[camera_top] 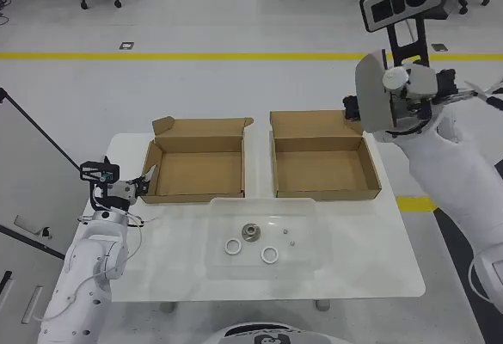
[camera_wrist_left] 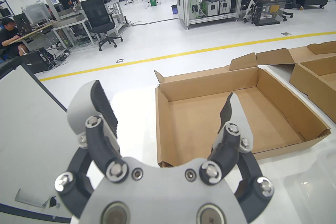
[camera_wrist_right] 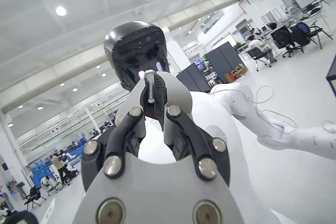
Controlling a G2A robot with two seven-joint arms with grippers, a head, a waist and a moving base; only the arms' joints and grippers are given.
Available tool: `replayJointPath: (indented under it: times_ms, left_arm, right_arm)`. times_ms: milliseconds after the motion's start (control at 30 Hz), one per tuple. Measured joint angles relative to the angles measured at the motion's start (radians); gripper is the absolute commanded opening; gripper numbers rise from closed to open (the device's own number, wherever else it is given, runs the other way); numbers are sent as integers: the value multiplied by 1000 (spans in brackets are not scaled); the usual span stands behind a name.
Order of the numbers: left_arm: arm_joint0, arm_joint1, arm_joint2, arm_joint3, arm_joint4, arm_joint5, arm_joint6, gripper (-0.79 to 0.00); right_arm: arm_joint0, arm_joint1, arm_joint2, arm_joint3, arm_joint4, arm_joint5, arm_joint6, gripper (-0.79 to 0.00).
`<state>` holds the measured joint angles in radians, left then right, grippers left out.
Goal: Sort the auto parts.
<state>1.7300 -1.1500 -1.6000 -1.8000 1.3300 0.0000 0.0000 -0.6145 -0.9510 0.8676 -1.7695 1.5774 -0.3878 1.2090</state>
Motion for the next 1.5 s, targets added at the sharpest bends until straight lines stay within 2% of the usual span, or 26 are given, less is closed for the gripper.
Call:
replayJointPath:
  times_ms: [100, 533, 667, 867, 1100, 1500]
  left_arm:
    - [0, 0, 0, 0, 0, 0, 0, 0]
    - [0, 0, 0, 0, 0, 0, 0, 0]
    - [0, 0, 0, 0, 0, 0, 0, 0]
    - [0, 0, 0, 0, 0, 0, 0, 0]
    - [0, 0, 0, 0, 0, 0, 0, 0]
    - [0, 0, 0, 0, 0, 0, 0, 0]
  right_arm:
    - [-2, -13, 1, -10, 27, 15, 19, -785]
    - [-5, -14, 2, -14, 29, 16, 16, -785]
    - [-54, -26, 23, -66, 81, 15, -27, -785]
    - [-97, -47, 44, -80, 118, 32, -17, -785]
    - [-115, -56, 94, -79, 17, 77, -54, -785]
    - [-163, -48, 201, -105, -223, 241, -137, -785]
